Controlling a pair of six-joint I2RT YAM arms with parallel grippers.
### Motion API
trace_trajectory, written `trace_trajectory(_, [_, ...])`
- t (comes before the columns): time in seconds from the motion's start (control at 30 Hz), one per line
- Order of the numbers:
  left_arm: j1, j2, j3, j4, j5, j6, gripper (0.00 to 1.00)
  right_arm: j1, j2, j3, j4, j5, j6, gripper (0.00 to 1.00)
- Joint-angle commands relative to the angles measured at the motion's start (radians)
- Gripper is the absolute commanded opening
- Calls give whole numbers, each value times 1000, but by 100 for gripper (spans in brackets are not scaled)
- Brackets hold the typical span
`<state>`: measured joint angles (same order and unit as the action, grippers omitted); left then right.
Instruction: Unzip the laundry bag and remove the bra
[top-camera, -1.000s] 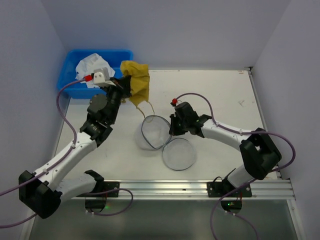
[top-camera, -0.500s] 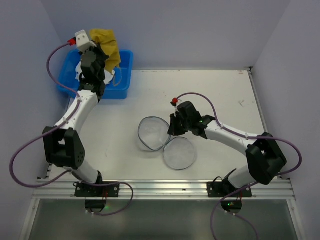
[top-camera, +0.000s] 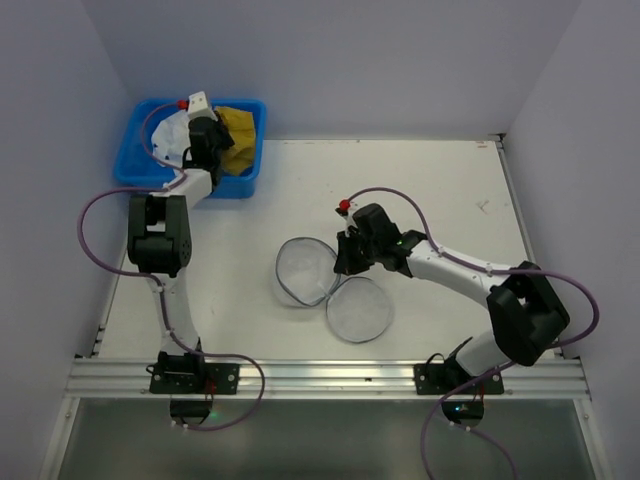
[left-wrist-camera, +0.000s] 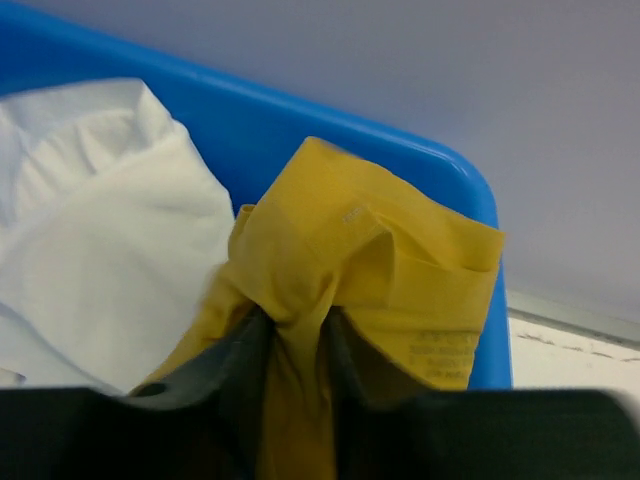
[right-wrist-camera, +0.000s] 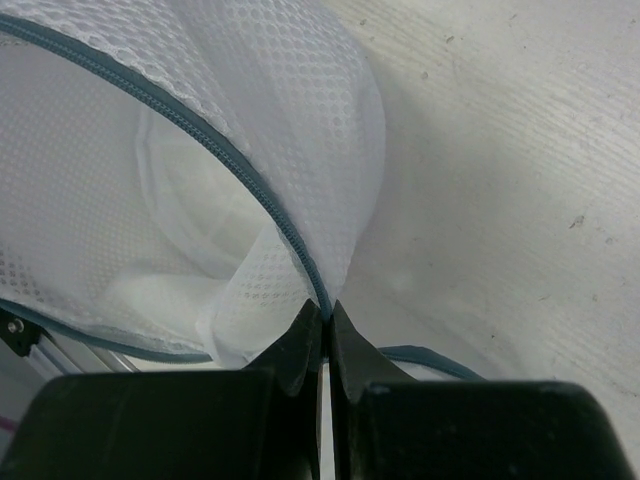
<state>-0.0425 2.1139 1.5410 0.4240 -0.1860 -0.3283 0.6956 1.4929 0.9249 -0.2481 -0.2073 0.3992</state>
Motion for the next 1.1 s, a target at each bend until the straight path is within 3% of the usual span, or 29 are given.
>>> trace_trajectory(0.0, [-2,-31,48,19,95,-49,38,2,23,29,4,-27,-33,0])
trace_trajectory(0.07, [-2,-90,1,9,99,-63,60,4,30,46,-2,-24,-45,0])
trace_trajectory(0.1, [-2,-118,-15,-1,109,-70,76,2,41,55,-8,-23,-62,0])
trace_trajectory(0.2, [-7,-257,-92,-68,137,-116,86,2,72,109,-68,-7,-109,0])
trace_trajectory(0.43, [-129,-621,-367,-379,181,-258,87,2,104,186,-89,31,-158,2])
trace_trajectory(0.6, [-279,-856,-651,-399,216,-279,84,1,102,224,-100,46,-178,16])
trace_trajectory(0.63, [-290,-899,-729,-418,221,-285,84,1,96,230,-100,51,-177,25])
trace_trajectory(0.8, [-344,-982,-923,-407,230,-334,82,-16,21,215,-100,115,-100,46])
trace_trajectory(1.0, [-353,-960,-1021,-363,221,-330,81,-93,-159,65,-99,243,101,56])
trace_trajectory(1.07, [-353,-936,-1029,-344,226,-327,80,-138,-213,-32,-99,272,191,72])
